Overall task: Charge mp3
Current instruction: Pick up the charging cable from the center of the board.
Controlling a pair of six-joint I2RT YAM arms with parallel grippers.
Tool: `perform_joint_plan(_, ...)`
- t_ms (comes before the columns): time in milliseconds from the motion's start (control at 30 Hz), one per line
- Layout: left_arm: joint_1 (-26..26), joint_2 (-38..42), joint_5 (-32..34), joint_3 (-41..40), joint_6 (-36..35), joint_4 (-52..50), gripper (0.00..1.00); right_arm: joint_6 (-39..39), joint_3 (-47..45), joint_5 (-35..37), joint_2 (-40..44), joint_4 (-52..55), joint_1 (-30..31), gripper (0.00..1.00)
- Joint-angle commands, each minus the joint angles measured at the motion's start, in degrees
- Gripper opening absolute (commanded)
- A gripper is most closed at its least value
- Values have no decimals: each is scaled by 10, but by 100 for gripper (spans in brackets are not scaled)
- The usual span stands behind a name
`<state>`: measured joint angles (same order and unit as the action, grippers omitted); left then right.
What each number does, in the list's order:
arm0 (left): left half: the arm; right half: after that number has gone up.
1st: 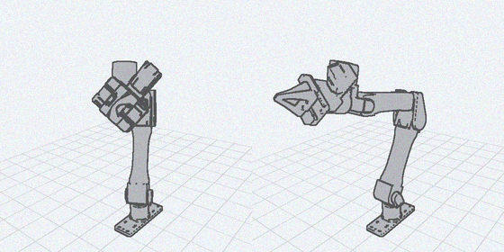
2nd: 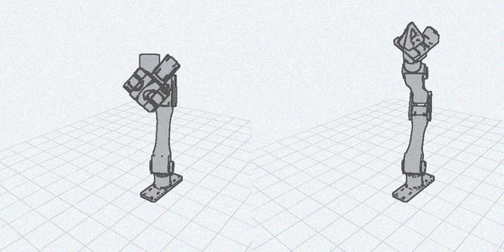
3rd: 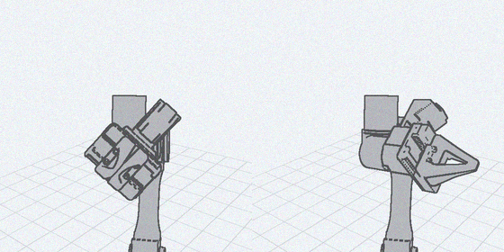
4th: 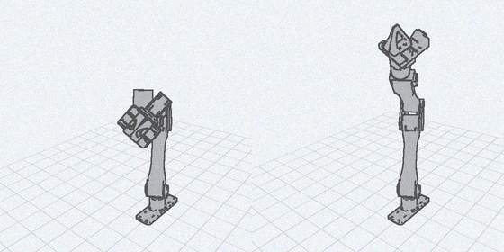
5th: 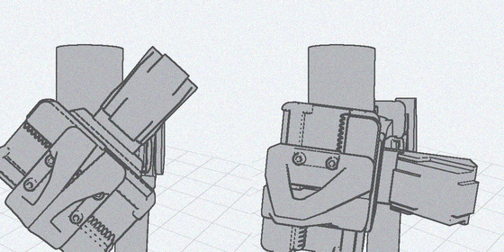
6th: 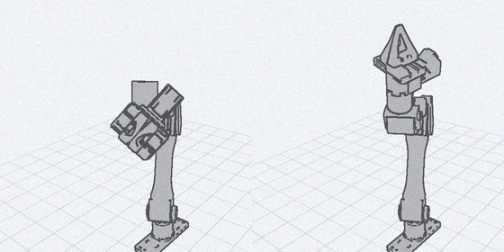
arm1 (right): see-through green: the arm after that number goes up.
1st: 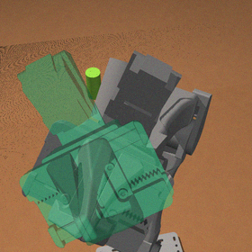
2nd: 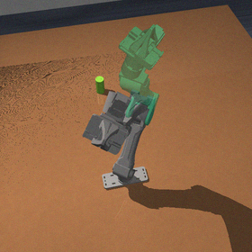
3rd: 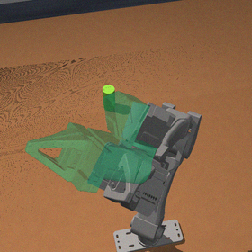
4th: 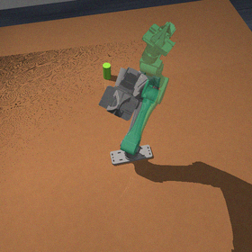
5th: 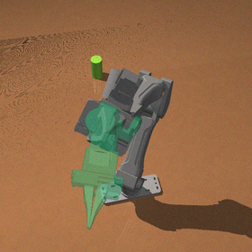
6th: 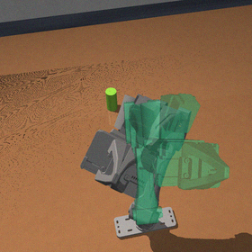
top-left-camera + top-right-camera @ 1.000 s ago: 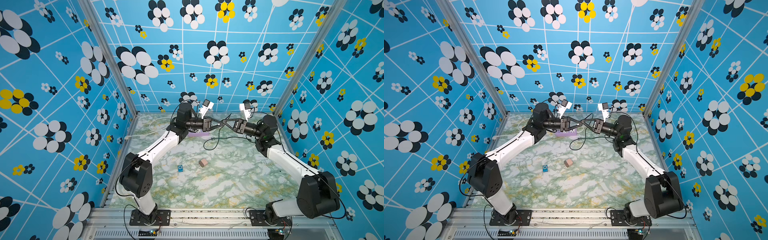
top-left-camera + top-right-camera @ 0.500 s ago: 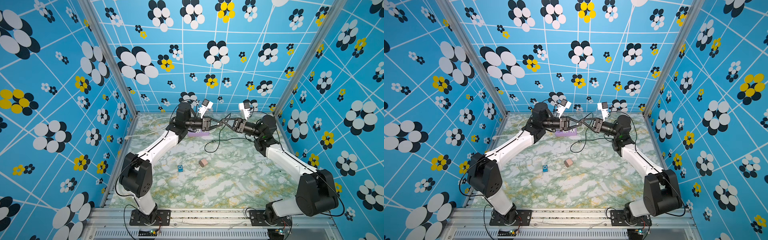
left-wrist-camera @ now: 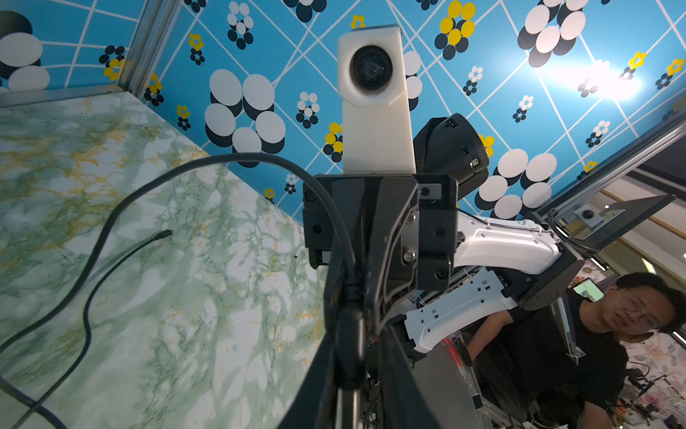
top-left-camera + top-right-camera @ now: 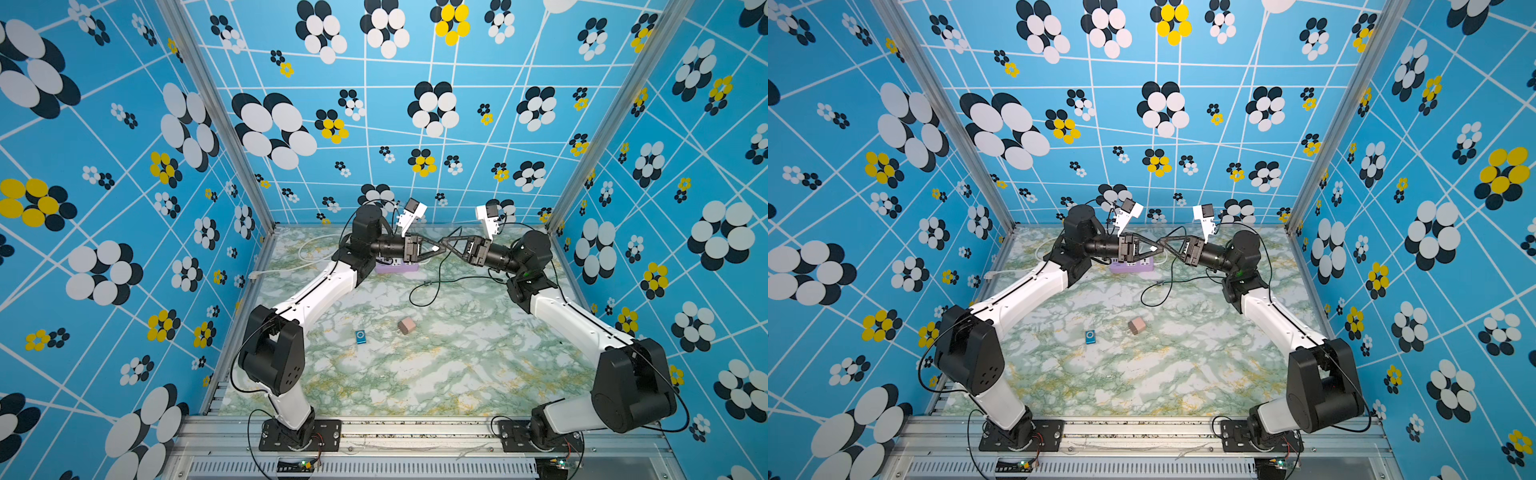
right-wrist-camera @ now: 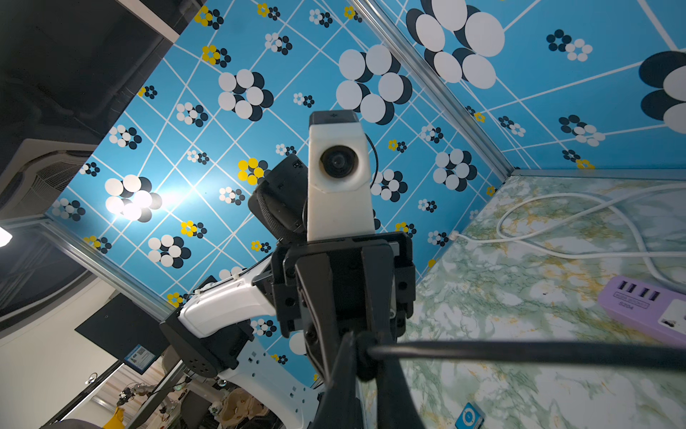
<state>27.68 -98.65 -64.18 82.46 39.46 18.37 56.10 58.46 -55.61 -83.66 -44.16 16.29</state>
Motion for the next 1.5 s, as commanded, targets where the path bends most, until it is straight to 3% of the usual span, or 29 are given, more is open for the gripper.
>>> perform_joint_plan(0,-9,14,-1,-11,9,37,18,-13,12,-20,6,-3,7,3)
perform_joint_plan(300,-16,19,-13,-19,26,52,18,-21,7,-20,12,10,5,3)
perform_joint_plan(433,-16,16,-22,-22,34,61,0,-26,8,-18,15,17,5,5)
perform_joint_plan(467,-16,15,-25,-23,36,62,0,-27,9,-15,16,19,5,6)
perform_joint_plan(733,-12,13,-29,-23,41,70,0,-34,9,-5,20,26,8,25)
perform_joint_plan(1033,-4,5,-35,-20,50,80,0,-42,20,0,15,31,17,26)
perform_joint_plan(1300,-2,5,-36,-23,55,85,0,-19,35,-8,-2,8,18,15)
perform_joint_plan(1467,-1,7,-33,-24,56,85,0,-30,33,-11,3,24,21,21)
